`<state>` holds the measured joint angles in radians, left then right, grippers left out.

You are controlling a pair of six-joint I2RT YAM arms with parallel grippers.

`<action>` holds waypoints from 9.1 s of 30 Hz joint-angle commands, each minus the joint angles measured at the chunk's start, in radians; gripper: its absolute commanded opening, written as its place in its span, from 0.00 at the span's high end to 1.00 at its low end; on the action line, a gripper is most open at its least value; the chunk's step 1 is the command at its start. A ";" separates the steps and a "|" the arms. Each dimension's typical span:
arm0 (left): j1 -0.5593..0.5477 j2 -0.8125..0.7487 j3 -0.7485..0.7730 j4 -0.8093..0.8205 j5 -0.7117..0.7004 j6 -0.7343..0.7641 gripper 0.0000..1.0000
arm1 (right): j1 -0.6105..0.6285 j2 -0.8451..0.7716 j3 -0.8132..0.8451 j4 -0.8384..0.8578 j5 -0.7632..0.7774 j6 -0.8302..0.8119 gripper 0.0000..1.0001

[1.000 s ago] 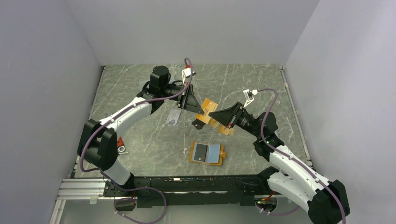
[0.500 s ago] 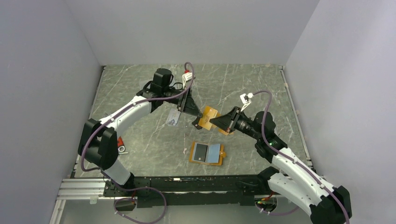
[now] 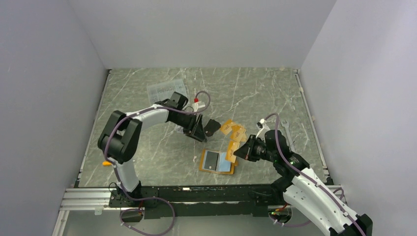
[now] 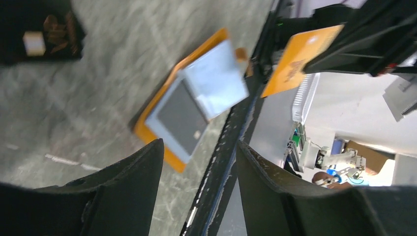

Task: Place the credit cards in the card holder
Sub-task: Move the card holder to the center of the board.

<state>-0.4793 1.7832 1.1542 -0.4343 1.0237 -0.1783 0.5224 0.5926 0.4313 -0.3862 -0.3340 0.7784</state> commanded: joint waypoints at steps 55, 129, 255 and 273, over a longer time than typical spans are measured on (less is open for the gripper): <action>-0.154 0.095 -0.082 -0.006 -0.149 0.025 0.65 | 0.001 -0.128 -0.114 -0.138 0.116 0.069 1.00; -0.153 0.076 -0.066 -0.011 -0.126 0.040 0.66 | 0.001 -0.117 -0.123 -0.176 0.098 0.004 1.00; 0.010 0.111 -0.051 -0.172 -0.141 0.165 1.00 | 0.016 0.170 -0.140 0.182 0.043 0.071 1.00; 0.014 0.155 0.011 -0.265 -0.195 0.254 1.00 | 0.001 0.175 -0.132 0.324 -0.032 0.109 1.00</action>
<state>-0.4656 1.9282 1.1400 -0.6949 0.8745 0.0273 0.5289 0.7326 0.2943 -0.1734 -0.3367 0.8505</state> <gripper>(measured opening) 0.036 0.009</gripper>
